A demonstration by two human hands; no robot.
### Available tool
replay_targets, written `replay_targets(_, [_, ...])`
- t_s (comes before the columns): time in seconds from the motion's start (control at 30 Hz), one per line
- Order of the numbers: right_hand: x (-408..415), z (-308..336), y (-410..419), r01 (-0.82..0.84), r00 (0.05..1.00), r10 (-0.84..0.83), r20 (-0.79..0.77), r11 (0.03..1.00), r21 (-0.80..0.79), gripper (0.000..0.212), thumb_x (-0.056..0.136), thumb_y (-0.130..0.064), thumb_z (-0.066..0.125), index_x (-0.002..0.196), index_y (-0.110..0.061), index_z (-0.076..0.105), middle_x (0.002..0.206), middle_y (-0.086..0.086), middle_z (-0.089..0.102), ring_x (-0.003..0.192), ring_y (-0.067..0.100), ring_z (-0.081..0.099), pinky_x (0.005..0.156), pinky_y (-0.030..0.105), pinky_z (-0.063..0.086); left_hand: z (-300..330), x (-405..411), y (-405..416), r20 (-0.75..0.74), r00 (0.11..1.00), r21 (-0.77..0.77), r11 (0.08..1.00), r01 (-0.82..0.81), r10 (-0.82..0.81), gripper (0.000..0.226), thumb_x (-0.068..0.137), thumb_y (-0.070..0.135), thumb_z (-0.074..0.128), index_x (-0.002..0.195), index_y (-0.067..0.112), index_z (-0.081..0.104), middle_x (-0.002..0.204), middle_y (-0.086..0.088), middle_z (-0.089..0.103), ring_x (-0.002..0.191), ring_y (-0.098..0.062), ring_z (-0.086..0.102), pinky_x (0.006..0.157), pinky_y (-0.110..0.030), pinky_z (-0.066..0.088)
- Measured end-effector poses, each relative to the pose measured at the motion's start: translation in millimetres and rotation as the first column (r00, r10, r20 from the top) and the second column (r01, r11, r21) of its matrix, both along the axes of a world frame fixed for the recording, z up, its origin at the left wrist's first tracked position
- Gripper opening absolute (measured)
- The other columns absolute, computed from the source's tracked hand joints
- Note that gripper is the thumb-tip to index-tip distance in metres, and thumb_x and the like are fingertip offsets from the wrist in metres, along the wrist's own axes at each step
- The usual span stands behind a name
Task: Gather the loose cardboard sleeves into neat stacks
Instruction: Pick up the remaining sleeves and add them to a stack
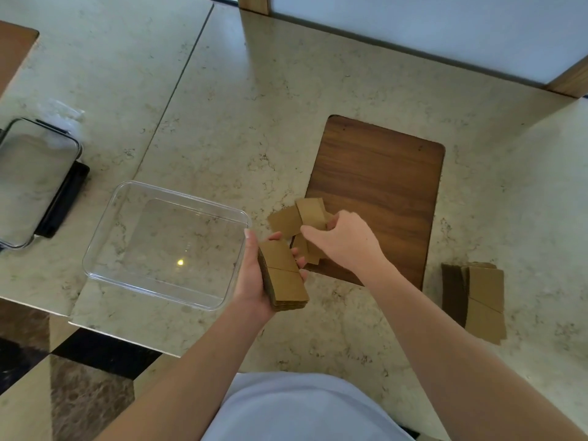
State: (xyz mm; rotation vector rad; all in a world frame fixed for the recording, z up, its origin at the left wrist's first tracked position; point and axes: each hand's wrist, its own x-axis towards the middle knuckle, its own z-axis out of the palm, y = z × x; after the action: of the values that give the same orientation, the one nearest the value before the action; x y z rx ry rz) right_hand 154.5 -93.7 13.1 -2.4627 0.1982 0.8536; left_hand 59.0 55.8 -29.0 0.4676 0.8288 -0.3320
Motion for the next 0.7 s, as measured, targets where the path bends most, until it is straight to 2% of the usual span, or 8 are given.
replay_targets(0.1, [-31.8, 18.1, 2.9, -0.056, 0.992, 0.062, -0.109, 0.997, 0.059, 0.067, 0.061, -0.082, 0.055, 0.091, -0.023, 0.056, 0.095, -0.005, 0.061, 0.080, 0.011, 0.061, 0.063, 0.032, 0.051, -3.0, -3.3, 2.3, 0.013, 0.997, 0.050, 0.996, 0.075, -0.076, 0.087, 0.073, 0.081, 0.063, 0.129, 0.015, 0.066, 0.116, -0.021, 0.075, 0.097, -0.040, 0.074, 0.074, -0.052, 0.061])
replay_targets(0.17, [-48.3, 23.8, 7.2, -0.100, 0.982, 0.110, -0.153, 0.992, 0.074, 0.057, 0.064, -0.078, 0.060, 0.084, -0.025, 0.057, 0.085, -0.007, 0.063, 0.073, 0.009, 0.061, 0.057, 0.030, 0.048, -2.6, -6.1, 1.9, 0.034, 0.991, 0.058, 0.990, 0.125, -0.127, 0.085, 0.071, 0.078, 0.070, 0.131, 0.019, 0.067, 0.124, -0.021, 0.072, 0.107, -0.043, 0.072, 0.081, -0.055, 0.060])
replay_targets(0.27, [-63.3, 23.7, 17.7, -0.139, 0.978, 0.148, -0.146, 0.988, 0.066, 0.048, 0.067, -0.073, 0.065, 0.078, -0.027, 0.056, 0.081, -0.006, 0.064, 0.075, 0.013, 0.064, 0.058, 0.031, 0.046, -0.5, -7.8, 0.2, 0.075, 0.989, 0.073, 0.990, 0.120, -0.126, 0.057, 0.074, 0.047, 0.087, 0.126, 0.026, 0.071, 0.116, -0.016, 0.073, 0.098, -0.035, 0.074, 0.082, -0.053, 0.060])
replay_targets(0.4, [-49.2, 19.7, 16.0, -0.195, 0.959, 0.206, -0.195, 0.978, 0.072, 0.057, 0.070, -0.082, 0.058, 0.083, -0.028, 0.066, 0.079, -0.008, 0.069, 0.073, 0.011, 0.067, 0.061, 0.031, 0.055, -5.5, -8.5, 0.4, 0.036, 0.990, 0.116, 0.985, 0.128, -0.133, 0.050, 0.073, 0.024, 0.087, 0.120, 0.033, 0.074, 0.109, -0.013, 0.075, 0.091, -0.030, 0.073, 0.082, -0.051, 0.060])
replay_targets(0.47, [-28.5, 12.3, 9.1, -0.165, 0.975, 0.174, -0.134, 0.983, 0.076, 0.054, 0.081, -0.073, 0.062, 0.105, -0.025, 0.071, 0.095, -0.006, 0.072, 0.087, 0.013, 0.068, 0.074, 0.034, 0.059, -5.5, -9.1, 0.1, 0.015, 0.997, 0.024, 0.997, 0.075, -0.075, 0.040, 0.078, 0.026, 0.087, 0.116, 0.029, 0.075, 0.111, -0.015, 0.074, 0.086, -0.029, 0.072, 0.074, -0.046, 0.061])
replay_targets(0.53, [-6.6, -2.2, 5.8, -0.181, 0.979, 0.182, 0.090, 0.983, -0.021, 0.042, 0.092, -0.047, 0.069, 0.127, -0.024, 0.063, 0.122, 0.002, 0.063, 0.115, 0.023, 0.055, 0.086, 0.035, 0.051, -5.0, -9.2, 0.2, -0.016, 0.999, -0.024, 0.999, 0.049, -0.049, 0.036, 0.077, 0.035, 0.091, 0.109, 0.024, 0.078, 0.108, -0.016, 0.072, 0.085, -0.028, 0.071, 0.074, -0.045, 0.060])
replay_targets(0.6, [11.9, -16.0, 9.7, -0.317, 0.920, 0.340, 0.196, 0.938, -0.140, 0.057, 0.093, -0.031, 0.073, 0.145, -0.026, 0.050, 0.144, 0.009, 0.047, 0.133, 0.032, 0.036, 0.098, 0.043, 0.044, -5.6, -9.9, -0.6, -0.015, 0.998, -0.022, 0.998, 0.064, -0.065, 0.037, 0.070, 0.043, 0.094, 0.098, 0.022, 0.082, 0.102, -0.015, 0.073, 0.084, -0.027, 0.071, 0.074, -0.045, 0.060])
replay_targets(0.7, [33.1, -28.6, 19.2, -0.490, 0.836, 0.529, 0.150, 0.840, -0.231, 0.077, 0.089, -0.026, 0.078, 0.155, -0.027, 0.039, 0.161, 0.014, 0.027, 0.147, 0.039, 0.018, 0.112, 0.057, 0.031, -5.4, -9.9, -0.6, -0.026, 0.996, -0.020, 0.996, 0.082, -0.083, 0.038, 0.065, 0.045, 0.096, 0.093, 0.022, 0.083, 0.099, -0.014, 0.074, 0.082, -0.027, 0.072, 0.072, -0.044, 0.061])
